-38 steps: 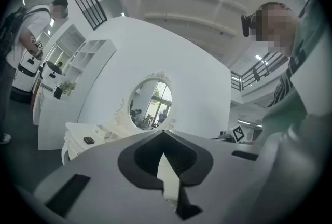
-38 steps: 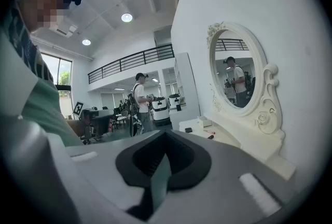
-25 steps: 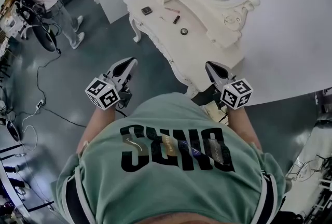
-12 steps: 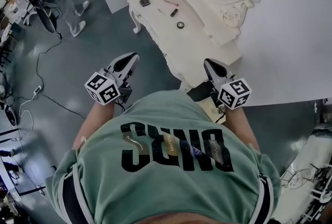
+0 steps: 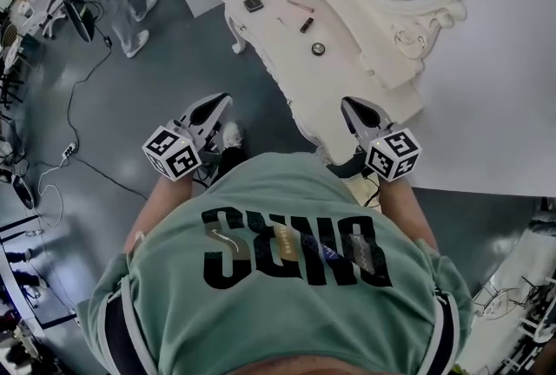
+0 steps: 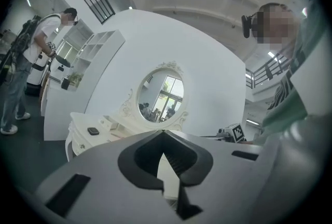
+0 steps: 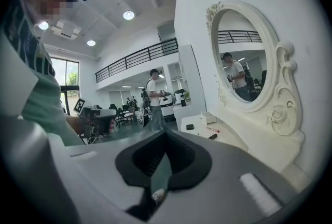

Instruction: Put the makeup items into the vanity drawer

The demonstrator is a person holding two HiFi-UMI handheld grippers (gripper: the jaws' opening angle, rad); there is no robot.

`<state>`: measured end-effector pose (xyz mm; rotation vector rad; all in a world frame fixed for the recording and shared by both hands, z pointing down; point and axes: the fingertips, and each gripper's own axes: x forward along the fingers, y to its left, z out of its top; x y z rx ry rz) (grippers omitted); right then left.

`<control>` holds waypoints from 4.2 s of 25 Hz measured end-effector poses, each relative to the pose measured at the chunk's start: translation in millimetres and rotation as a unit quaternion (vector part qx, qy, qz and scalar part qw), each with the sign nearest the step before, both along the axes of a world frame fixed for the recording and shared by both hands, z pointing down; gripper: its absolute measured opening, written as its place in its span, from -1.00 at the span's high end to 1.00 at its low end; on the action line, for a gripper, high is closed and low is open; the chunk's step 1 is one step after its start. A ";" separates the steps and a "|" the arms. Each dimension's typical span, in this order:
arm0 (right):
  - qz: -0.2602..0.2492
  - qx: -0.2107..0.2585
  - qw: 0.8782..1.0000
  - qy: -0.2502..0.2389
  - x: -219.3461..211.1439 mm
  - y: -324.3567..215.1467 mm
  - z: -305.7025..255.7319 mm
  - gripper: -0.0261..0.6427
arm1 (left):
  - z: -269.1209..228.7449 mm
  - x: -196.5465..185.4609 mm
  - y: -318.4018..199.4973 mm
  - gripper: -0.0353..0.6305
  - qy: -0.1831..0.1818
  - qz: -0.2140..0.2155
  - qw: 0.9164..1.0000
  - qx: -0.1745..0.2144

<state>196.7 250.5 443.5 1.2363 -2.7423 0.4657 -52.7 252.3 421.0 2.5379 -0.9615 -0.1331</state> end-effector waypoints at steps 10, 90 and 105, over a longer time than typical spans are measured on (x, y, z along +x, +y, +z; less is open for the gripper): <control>0.127 -0.015 0.992 0.003 -68.3 -160.0 3.3 0.89 | -1.2 -73.6 -212.0 0.89 -0.024 0.127 0.991 0.020; 0.074 0.042 0.988 0.131 -43.7 -333.6 -73.5 0.27 | -85.8 15.9 -413.3 0.89 0.025 0.182 0.980 0.079; 0.060 0.018 0.991 0.122 -51.9 -337.4 -57.4 0.27 | -67.5 11.8 -407.9 0.89 0.023 0.181 0.981 0.058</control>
